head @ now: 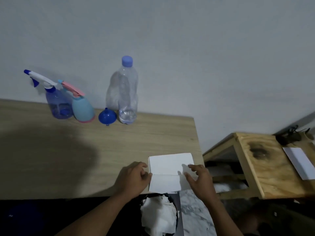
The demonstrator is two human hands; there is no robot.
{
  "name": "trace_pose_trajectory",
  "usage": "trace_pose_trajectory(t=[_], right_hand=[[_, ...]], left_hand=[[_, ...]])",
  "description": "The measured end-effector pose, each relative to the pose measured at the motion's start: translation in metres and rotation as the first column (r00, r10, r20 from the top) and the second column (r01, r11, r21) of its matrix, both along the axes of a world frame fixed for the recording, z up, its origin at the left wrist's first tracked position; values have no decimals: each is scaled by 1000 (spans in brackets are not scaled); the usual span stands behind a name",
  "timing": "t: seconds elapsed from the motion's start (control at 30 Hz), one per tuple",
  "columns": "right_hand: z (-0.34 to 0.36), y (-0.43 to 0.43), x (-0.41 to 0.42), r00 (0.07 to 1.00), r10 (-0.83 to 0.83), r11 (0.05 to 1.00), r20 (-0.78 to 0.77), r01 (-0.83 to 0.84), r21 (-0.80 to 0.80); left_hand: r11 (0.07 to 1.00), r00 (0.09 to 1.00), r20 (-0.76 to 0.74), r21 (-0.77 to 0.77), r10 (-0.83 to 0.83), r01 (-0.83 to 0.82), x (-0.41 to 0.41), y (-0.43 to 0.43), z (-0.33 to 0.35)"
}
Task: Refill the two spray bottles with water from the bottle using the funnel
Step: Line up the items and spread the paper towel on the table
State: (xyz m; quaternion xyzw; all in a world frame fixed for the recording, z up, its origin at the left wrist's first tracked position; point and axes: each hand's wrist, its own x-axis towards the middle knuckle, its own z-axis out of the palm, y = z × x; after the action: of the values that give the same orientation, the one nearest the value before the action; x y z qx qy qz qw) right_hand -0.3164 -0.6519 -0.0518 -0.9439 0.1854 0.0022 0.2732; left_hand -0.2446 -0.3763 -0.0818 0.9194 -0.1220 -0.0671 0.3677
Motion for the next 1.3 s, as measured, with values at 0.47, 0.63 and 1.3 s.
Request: trace_pose_trajectory(t=[0.47,0.63,1.3], right_hand=[[13,-70,-35,888,397,909,-232,-346,233],[14,-79,-37,849,476,878,-230,-443,182],[-6,-67,-34,931,365,930,-6,-364,48]], left_hand=[[937,914,-220,-2,340,-349,-69,-56,19],[814,828,-450,-306,333,-493,-69,-64,36],[723,803,-249,-349,542,-596,-63,-88,48]])
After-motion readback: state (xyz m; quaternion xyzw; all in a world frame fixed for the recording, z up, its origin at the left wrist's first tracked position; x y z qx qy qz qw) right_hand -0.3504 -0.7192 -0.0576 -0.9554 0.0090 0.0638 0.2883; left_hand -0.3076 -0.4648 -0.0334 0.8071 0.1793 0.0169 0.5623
